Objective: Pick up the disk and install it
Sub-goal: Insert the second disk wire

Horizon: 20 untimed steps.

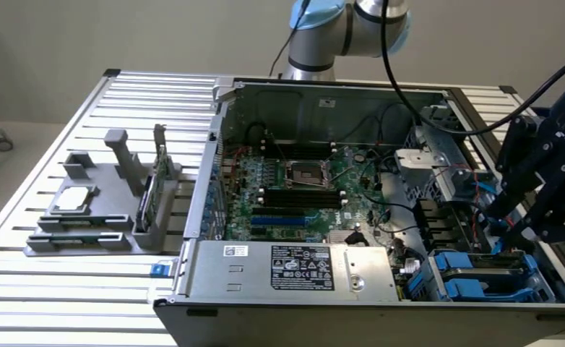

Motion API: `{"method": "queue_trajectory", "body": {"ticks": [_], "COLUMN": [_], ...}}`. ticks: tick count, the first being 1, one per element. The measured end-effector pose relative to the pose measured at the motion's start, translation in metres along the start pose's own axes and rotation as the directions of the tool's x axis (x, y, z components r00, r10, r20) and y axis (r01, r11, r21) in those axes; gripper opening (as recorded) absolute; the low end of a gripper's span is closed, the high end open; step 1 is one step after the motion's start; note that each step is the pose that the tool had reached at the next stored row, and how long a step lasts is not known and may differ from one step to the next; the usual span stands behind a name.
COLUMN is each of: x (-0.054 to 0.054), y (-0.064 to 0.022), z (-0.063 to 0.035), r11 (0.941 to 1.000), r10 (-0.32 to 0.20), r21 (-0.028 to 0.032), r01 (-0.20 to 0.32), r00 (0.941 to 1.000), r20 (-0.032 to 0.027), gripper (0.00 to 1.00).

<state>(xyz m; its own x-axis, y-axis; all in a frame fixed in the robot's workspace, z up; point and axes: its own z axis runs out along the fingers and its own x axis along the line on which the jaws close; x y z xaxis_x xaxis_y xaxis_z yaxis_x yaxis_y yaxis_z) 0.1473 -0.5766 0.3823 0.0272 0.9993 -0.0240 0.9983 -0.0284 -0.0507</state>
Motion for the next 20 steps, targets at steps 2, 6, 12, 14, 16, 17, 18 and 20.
{"method": "queue_trajectory", "body": {"ticks": [2, 6, 12, 14, 16, 17, 18, 20], "x": [0.0005, 0.0012, 0.0043, 0.0059, 0.0075, 0.0083, 0.0089, 0.0103], "y": [-0.0011, -0.0025, -0.0036, -0.0037, -0.0038, -0.0038, -0.0038, -0.0038], "z": [0.0022, 0.0056, 0.0090, 0.0093, 0.0096, 0.0098, 0.0099, 0.0105], "r11": [1.0000, 1.0000, 1.0000, 1.0000, 1.0000, 1.0000, 1.0000, 1.0000], "r10": [0.000, 0.000, 0.000, 0.000, 0.000, 0.000, 0.000, 0.001], "r21": [0.0000, -0.0001, 0.0000, 0.0000, -0.0001, -0.0001, -0.0002, -0.0013], "r01": [0.000, 0.000, 0.000, 0.000, 0.000, 0.000, 0.000, -0.001], "r00": [1.0000, 1.0000, 1.0000, 1.0000, 1.0000, 1.0000, 1.0000, 0.9999], "r20": [-0.0003, 0.0002, 0.0000, 0.0001, 0.0008, 0.0020, 0.0039, 0.0113], "gripper": [0.42, 0.42, 0.42, 0.42, 0.42, 0.42, 0.42, 0.40]}}
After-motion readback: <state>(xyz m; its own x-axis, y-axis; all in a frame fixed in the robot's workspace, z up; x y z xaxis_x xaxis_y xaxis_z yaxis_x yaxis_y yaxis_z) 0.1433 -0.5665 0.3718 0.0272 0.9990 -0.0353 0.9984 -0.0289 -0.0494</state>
